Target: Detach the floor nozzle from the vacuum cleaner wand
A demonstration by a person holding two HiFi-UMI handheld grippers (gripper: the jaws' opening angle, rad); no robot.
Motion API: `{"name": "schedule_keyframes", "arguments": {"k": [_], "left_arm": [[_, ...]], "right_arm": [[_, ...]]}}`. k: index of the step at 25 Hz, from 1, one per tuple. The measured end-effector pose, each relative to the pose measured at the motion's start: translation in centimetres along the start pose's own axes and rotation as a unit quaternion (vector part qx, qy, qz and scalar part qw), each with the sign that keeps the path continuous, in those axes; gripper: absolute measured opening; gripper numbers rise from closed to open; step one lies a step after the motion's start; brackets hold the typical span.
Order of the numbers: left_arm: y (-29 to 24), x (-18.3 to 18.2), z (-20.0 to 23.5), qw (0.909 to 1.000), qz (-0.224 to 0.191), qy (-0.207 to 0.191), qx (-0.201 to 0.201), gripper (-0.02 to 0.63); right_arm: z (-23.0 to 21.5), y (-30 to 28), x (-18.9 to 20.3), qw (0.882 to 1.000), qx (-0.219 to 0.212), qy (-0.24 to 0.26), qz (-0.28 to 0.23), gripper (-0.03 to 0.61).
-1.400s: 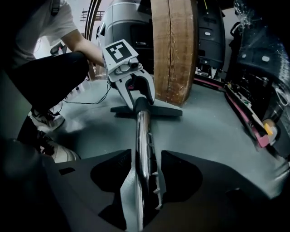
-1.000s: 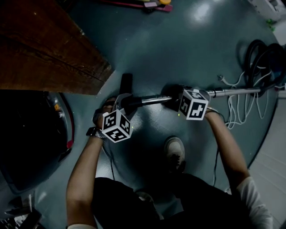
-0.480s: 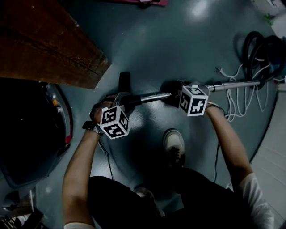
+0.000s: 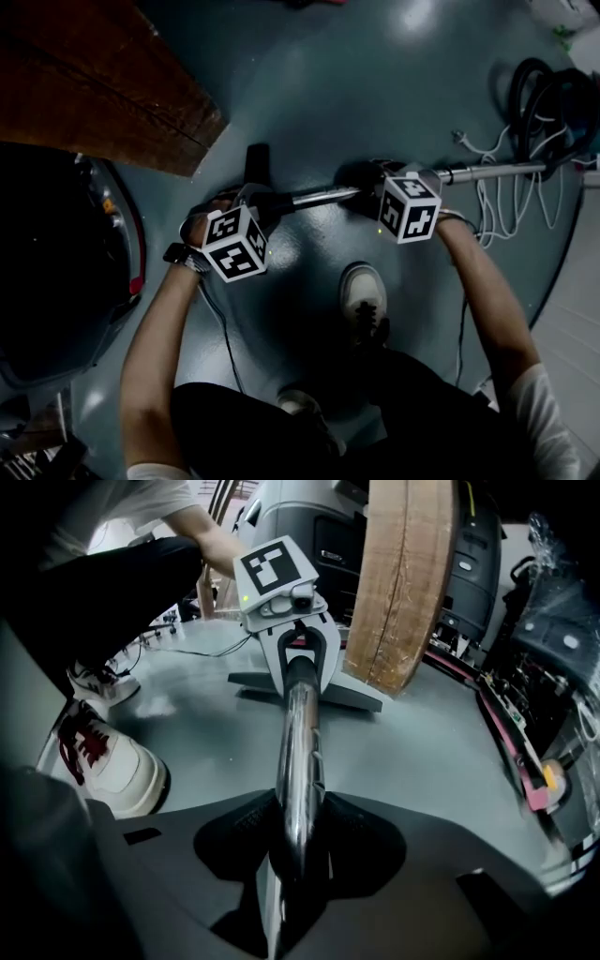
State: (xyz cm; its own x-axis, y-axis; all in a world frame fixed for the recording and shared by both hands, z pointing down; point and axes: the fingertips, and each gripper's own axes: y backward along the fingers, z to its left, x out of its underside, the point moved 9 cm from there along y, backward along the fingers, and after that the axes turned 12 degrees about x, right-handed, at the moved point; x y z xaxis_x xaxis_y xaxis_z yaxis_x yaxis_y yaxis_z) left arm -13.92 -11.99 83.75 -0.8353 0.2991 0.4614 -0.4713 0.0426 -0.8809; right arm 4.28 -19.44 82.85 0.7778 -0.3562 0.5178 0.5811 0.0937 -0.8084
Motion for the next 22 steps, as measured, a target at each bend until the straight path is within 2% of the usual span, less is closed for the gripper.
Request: {"name": "schedule_keyframes", "arguments": {"k": [4,11,18,22], "left_arm": [[0.4,-0.5,-0.3,0.9996,0.006,0.012,0.026,0.170],[1.6,-0.6,-0.1,0.9963,-0.025,0.042,0.071,0.172],[3.0,-1.1,0.4,0.9905,-0.031,0.045,0.126,0.172],[3.3,-1.4,0.3,0.9921,-0.038,0.041,0.113,0.170]], "right_arm": [[0.3,0.6,-0.2,1.000,0.012,0.025,0.009,0.153],[0.5,1.5,-0.7,0.998,0.035,0.043,0.002,0.152],[0.6,2.4,-1.3,0.996,0.063,0.064,0.003,0.152],[0.6,2.6,-1.2,0.996,0.063,0.063,0.005,0.152]]}}
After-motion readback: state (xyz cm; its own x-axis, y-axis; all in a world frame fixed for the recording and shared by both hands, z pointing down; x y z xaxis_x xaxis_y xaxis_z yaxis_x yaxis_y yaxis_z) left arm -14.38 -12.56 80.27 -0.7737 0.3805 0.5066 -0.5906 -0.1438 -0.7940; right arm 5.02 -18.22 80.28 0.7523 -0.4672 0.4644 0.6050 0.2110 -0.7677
